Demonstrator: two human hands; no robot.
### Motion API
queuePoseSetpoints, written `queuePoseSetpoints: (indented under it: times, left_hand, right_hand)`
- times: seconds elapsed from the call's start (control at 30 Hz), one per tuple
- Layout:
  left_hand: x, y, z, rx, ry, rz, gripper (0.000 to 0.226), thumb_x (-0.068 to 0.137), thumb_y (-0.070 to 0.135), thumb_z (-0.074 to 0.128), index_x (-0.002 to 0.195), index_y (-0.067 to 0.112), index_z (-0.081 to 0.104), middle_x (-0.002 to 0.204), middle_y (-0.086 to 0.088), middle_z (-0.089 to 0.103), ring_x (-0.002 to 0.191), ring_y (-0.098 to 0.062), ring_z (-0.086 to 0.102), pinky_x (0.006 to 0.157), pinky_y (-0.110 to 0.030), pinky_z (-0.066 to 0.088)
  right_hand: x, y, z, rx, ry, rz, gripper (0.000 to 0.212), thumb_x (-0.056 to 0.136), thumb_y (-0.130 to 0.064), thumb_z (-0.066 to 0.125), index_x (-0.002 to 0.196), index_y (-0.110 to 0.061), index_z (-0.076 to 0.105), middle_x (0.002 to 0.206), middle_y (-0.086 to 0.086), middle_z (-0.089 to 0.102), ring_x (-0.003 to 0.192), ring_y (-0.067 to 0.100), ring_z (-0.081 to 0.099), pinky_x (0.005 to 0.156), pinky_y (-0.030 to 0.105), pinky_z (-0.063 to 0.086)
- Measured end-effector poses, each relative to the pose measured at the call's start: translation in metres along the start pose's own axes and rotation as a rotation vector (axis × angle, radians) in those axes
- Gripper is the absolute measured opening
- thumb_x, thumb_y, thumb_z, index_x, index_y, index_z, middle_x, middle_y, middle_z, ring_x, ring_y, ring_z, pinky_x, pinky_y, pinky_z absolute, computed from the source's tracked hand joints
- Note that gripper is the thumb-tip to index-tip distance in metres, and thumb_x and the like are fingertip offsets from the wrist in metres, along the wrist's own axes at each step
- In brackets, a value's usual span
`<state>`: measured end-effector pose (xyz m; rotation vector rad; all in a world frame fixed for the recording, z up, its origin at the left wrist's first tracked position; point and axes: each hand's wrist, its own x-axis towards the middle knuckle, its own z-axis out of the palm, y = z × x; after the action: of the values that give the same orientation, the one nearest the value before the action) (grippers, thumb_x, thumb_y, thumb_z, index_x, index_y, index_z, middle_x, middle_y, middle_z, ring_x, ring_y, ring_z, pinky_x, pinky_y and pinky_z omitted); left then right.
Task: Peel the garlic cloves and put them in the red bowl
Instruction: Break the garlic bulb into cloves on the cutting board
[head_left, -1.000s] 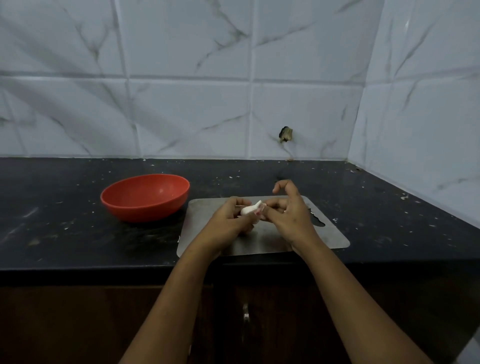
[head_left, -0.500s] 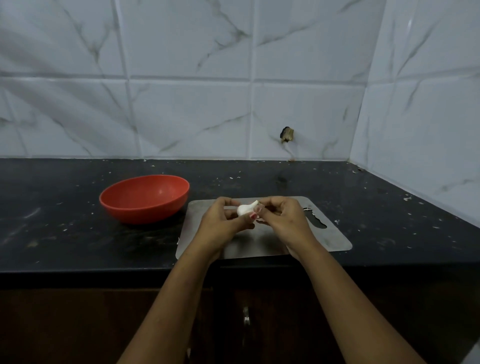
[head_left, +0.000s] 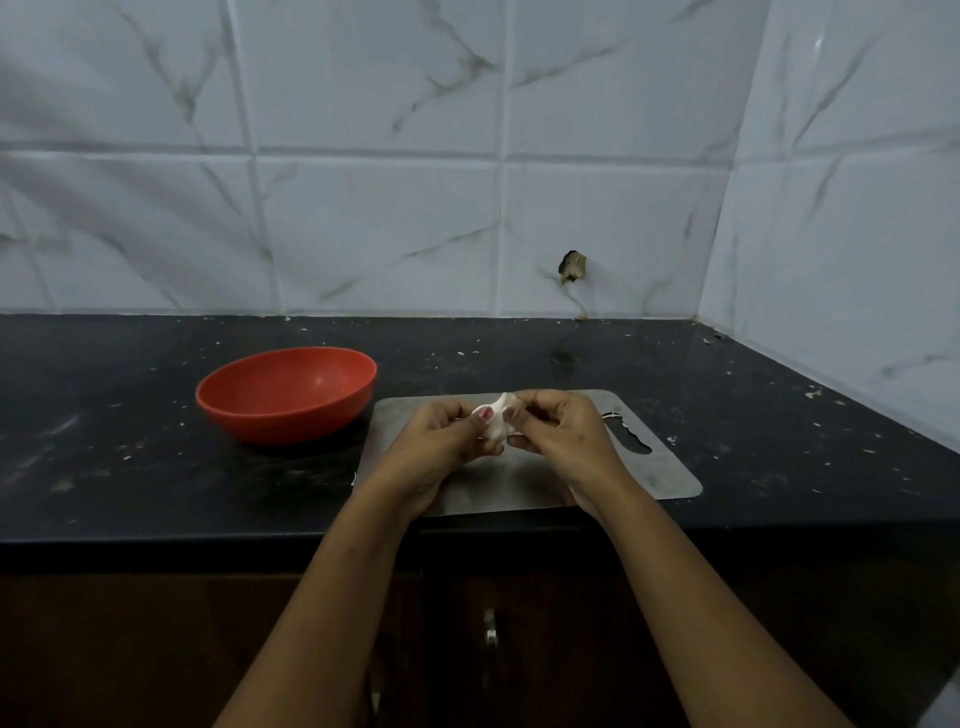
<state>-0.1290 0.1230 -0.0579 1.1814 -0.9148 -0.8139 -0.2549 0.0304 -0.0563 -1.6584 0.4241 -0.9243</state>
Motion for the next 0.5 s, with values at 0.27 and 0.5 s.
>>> queuePoseSetpoints:
  times: [0.27, 0.5]
  left_hand:
    - [-0.0019, -0.0025, 0.004, 0.16, 0.051, 0.05, 0.027, 0.088, 0.009, 0.065, 0.114, 0.002, 0.06, 0.097, -0.014, 0.071, 0.08, -0.011, 0.067, 0.068, -0.019, 0.053]
    - [0.0001, -0.0033, 0.0021, 0.092, 0.127, 0.028, 0.034, 0.083, 0.01, 0.07, 0.112, 0.001, 0.055, 0.092, -0.012, 0.068, 0.074, -0.01, 0.066, 0.059, -0.015, 0.05]
  right_hand:
    - [0.0028, 0.0013, 0.006, -0.377, 0.138, -0.16, 0.008, 0.09, -0.012, 0.067, 0.094, -0.01, 0.074, 0.083, 0.003, 0.071, 0.079, 0.014, 0.068, 0.069, 0.023, 0.058]
    - [0.0021, -0.0013, 0.009, -0.153, 0.043, -0.052, 0.008, 0.094, -0.014, 0.061, 0.092, -0.015, 0.069, 0.097, 0.006, 0.071, 0.089, 0.015, 0.069, 0.067, 0.02, 0.056]
